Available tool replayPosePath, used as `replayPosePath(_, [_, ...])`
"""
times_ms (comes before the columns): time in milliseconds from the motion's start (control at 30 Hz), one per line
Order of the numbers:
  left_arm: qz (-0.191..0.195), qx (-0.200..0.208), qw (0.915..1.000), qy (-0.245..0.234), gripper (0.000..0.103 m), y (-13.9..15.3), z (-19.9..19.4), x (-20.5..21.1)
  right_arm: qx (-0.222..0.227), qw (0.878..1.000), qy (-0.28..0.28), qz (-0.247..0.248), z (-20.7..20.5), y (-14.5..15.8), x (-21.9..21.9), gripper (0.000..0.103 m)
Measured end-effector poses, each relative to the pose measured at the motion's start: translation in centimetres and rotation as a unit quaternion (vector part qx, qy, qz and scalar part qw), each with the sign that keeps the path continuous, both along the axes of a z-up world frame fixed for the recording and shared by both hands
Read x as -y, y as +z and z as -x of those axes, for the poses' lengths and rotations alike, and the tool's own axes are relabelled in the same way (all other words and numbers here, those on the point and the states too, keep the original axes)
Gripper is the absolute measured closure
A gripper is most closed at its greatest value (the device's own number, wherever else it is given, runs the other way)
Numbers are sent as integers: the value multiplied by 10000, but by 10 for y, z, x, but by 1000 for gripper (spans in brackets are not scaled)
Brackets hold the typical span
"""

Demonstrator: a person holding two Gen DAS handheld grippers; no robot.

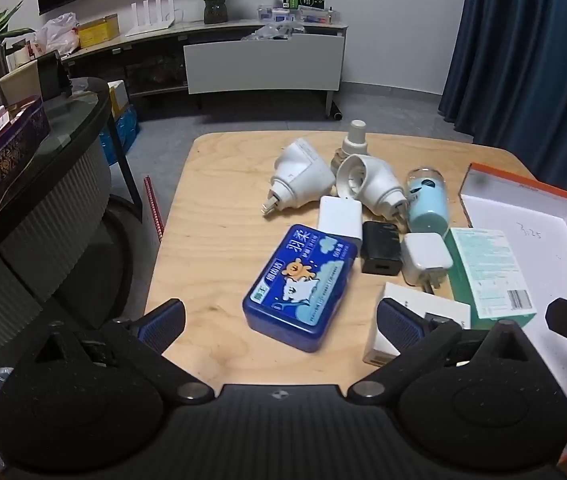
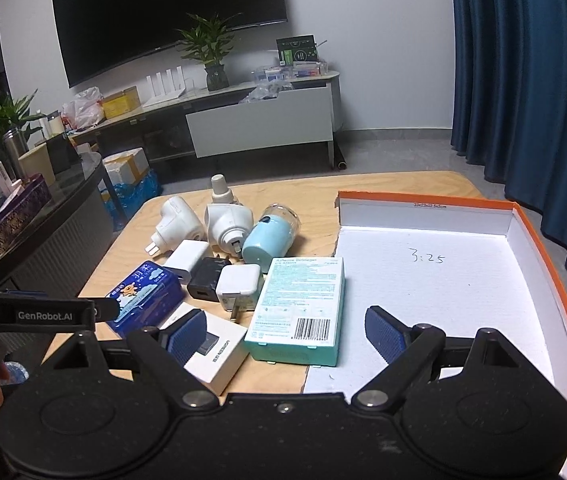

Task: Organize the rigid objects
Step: 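Grasp the blue toothpick box with the left tool while the right tool grasps the teal bandage box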

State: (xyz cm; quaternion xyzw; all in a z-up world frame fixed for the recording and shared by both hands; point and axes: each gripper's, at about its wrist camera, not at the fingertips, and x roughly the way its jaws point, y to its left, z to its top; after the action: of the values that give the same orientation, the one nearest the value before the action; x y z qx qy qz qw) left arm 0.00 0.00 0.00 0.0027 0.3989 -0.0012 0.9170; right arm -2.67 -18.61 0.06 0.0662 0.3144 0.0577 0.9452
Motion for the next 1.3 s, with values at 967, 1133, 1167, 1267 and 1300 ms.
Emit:
replayPosePath(967, [-289, -226, 9990, -246, 0, -34, -47, -8, -841, 9963, -182, 52, -79, -36, -13, 2])
replayPosePath(1133, [-393, -381, 9981, -279, 0, -46, -58, -9, -1117, 9933, -242, 192, -99, -48, -17, 2])
replayPosePath(1167, [-348, -394, 9982, -283, 0, -48, -59, -9, -1149, 9929, -244, 197, -102, -50, -17, 2])
replayPosePath(1267, [-308, -319, 9987, -267, 8, -49, -59, -8, -1244, 9916, -162, 323, -109, -57, -19, 5])
replayPosePath(1300, [-348, -264, 9987, -262, 19, -48, -58, -6, -1156, 9922, -158, 430, -109, -57, -20, 15])
